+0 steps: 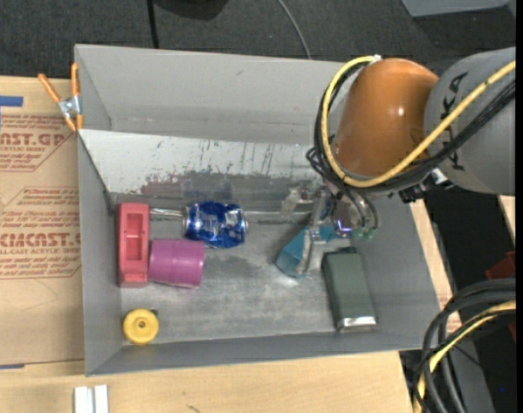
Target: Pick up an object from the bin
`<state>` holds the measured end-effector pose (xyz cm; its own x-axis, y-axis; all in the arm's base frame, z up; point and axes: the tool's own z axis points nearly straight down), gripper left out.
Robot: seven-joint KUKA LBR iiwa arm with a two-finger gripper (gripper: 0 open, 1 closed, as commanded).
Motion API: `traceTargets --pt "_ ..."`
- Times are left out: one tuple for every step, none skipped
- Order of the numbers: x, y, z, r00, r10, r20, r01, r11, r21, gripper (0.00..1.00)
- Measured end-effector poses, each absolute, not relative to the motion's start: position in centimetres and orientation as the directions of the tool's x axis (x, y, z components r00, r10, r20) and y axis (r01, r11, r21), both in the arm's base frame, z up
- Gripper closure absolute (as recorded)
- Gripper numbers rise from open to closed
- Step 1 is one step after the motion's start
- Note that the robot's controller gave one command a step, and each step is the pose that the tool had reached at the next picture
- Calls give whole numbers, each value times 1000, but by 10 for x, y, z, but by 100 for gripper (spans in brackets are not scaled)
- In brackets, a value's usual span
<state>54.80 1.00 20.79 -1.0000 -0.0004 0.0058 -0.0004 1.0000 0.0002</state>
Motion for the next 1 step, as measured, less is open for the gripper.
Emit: traceTargets --pt "549 10 213 -1000 0 -2 0 1000 0 0"
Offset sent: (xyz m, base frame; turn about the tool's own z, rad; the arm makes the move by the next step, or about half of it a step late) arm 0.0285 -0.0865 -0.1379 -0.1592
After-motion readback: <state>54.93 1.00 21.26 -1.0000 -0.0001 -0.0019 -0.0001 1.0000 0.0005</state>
